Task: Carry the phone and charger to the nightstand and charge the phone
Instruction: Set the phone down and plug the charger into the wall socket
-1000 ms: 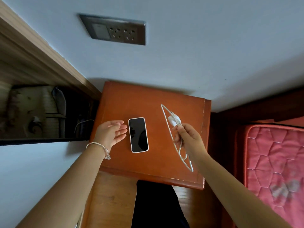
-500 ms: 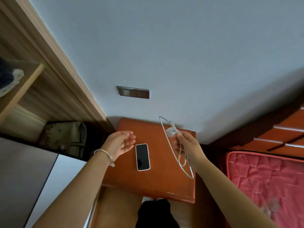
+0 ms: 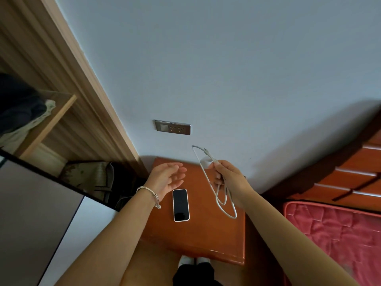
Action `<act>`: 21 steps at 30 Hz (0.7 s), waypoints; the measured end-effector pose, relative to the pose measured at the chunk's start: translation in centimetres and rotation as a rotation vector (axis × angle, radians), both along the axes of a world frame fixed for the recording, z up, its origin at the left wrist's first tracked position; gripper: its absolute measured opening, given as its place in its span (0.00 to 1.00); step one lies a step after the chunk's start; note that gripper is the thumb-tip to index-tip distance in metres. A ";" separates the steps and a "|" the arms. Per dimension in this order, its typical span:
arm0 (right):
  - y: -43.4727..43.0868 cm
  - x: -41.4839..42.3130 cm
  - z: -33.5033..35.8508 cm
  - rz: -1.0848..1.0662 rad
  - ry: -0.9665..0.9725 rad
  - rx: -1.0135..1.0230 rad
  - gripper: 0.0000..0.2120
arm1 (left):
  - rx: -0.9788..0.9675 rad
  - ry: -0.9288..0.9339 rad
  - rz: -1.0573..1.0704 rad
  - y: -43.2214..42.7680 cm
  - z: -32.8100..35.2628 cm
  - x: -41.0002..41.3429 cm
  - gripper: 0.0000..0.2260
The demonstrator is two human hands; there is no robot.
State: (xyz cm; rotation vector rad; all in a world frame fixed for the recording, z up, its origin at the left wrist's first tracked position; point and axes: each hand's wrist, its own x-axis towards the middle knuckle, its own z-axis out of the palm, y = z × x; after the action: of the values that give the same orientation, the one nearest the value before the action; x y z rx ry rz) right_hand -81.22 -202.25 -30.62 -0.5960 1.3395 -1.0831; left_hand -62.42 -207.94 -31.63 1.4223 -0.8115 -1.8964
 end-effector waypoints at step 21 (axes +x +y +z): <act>-2.2 0.9 0.1 0.260 0.021 -0.026 0.14 | 0.079 0.077 0.162 -0.7 0.4 -0.3 0.09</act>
State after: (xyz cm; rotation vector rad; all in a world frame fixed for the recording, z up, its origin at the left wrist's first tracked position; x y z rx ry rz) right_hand -80.30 -204.49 -30.54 -0.7796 1.2280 -0.8847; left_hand -62.72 -208.61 -31.20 1.4083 -0.5729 -1.8645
